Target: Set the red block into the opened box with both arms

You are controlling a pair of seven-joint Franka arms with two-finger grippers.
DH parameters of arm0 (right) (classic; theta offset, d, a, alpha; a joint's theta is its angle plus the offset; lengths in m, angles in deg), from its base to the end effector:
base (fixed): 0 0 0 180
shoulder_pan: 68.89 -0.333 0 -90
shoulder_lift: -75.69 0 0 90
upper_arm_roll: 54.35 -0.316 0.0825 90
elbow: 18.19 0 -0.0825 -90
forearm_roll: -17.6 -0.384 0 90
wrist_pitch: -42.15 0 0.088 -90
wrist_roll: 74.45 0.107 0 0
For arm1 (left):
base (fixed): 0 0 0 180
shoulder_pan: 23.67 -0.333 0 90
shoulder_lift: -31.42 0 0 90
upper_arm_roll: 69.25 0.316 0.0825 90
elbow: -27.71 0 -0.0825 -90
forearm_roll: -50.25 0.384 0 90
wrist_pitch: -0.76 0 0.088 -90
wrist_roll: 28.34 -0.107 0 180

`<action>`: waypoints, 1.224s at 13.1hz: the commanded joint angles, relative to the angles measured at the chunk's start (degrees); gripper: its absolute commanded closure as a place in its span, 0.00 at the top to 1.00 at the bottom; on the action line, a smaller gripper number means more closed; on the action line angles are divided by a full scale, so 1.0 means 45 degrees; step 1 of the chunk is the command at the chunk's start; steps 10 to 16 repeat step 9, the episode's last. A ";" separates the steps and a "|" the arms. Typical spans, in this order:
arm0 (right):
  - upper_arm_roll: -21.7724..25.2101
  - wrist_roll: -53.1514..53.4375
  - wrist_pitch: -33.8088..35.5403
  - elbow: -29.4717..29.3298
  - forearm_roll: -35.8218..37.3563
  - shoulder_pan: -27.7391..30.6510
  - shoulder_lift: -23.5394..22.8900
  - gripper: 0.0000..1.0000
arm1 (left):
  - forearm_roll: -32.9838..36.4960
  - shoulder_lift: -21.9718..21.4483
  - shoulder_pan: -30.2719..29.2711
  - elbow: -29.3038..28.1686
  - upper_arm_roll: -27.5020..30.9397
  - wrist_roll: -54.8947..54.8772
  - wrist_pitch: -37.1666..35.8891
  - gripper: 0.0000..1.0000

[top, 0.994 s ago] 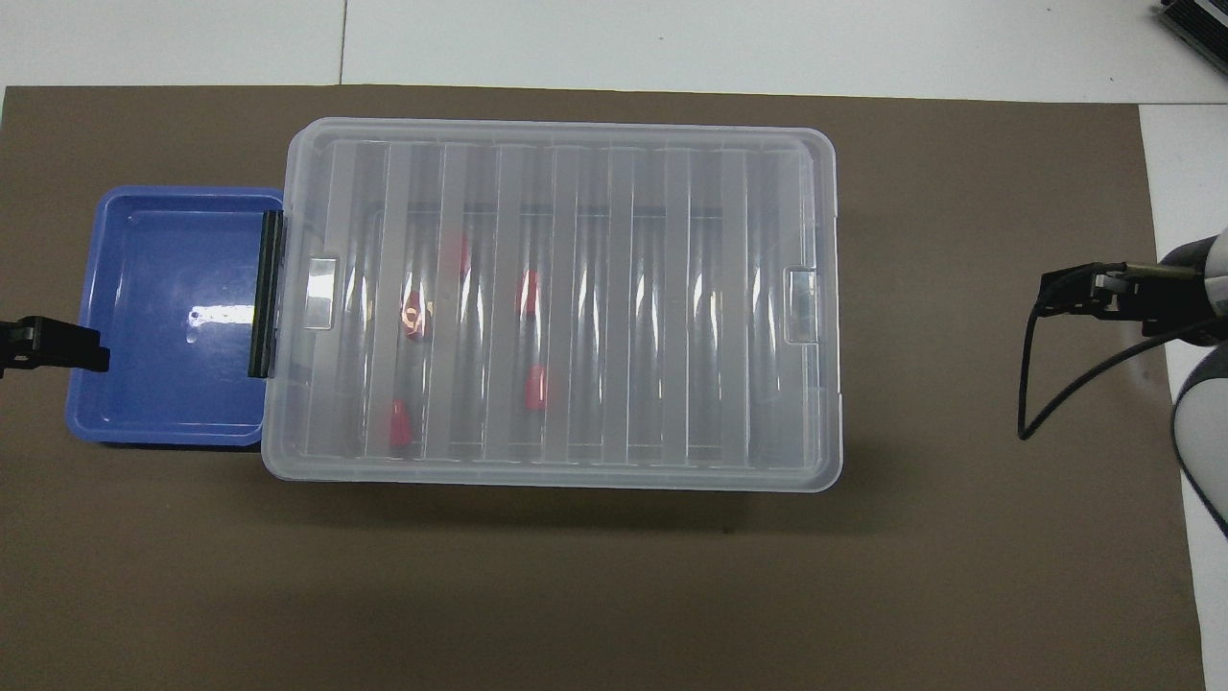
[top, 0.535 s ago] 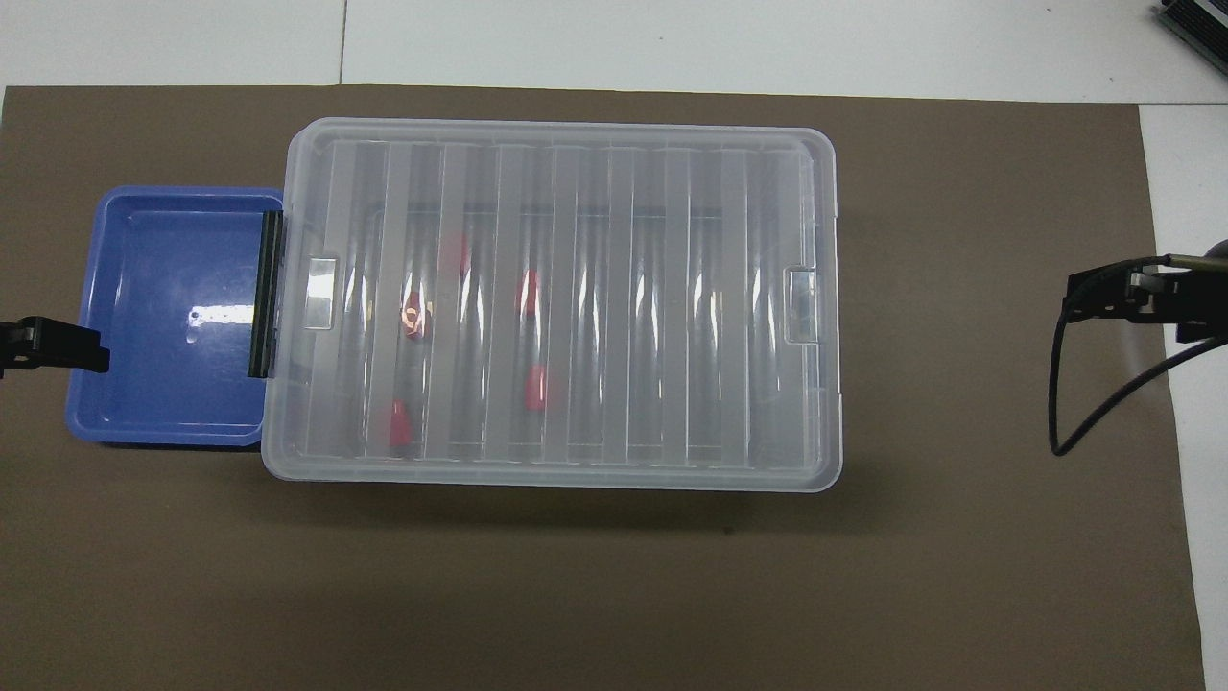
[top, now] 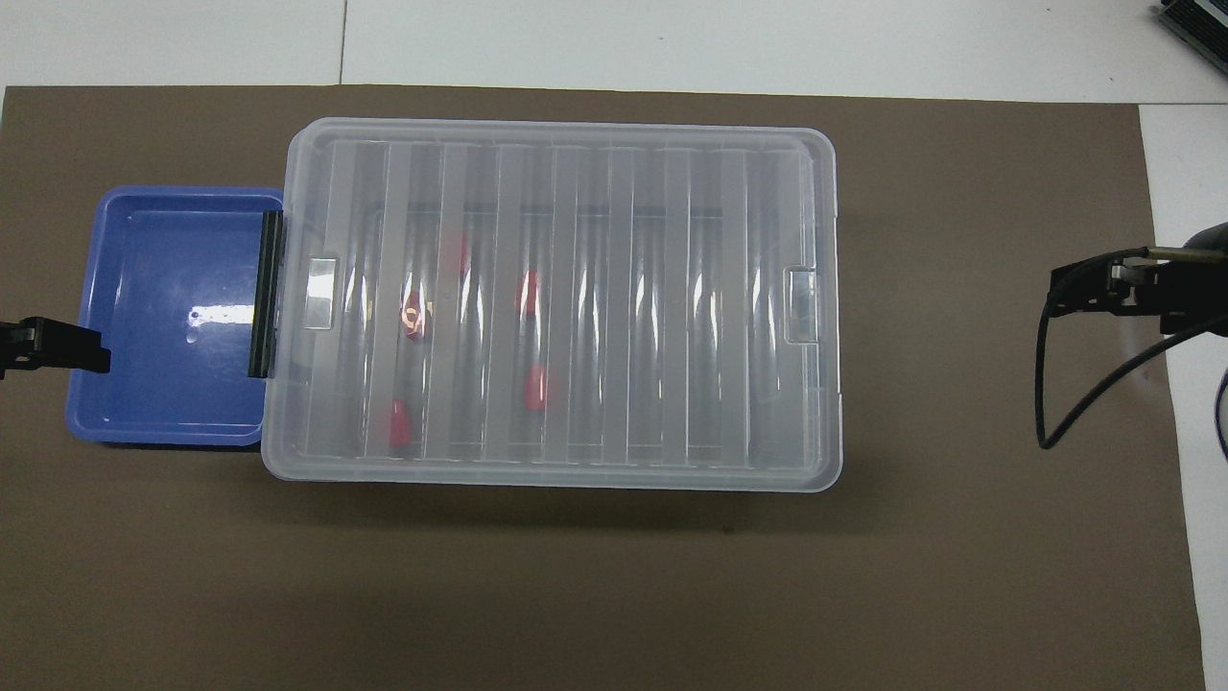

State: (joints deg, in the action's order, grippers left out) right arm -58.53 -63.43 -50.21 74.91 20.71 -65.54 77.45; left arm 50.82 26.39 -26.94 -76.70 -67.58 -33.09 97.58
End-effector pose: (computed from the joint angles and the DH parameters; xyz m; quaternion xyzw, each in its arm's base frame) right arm 0.5485 0.0030 0.6196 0.9957 -0.0879 0.0117 0.0272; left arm 0.5278 0.0471 0.5630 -0.9997 -0.0009 0.0226 0.0017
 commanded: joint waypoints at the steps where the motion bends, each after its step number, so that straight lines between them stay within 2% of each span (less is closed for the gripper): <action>1: -0.0067 -0.0280 0.0367 -0.0104 -0.0183 0.0077 -0.0021 1.00 | -0.0066 -0.0346 -0.0094 -0.0449 -0.0059 -0.0174 0.0281 1.00; 4: -0.0067 -0.0280 0.0426 -0.0084 -0.0183 0.0057 0.0018 1.00 | -0.0027 -0.0211 -0.0074 -0.0469 -0.0059 -0.0193 0.0730 1.00; 16: -0.0067 -0.0260 0.0524 -0.0006 -0.0183 0.0038 0.0057 1.00 | 0.0070 0.0103 0.0023 -0.0136 -0.0059 -0.0213 0.0535 1.00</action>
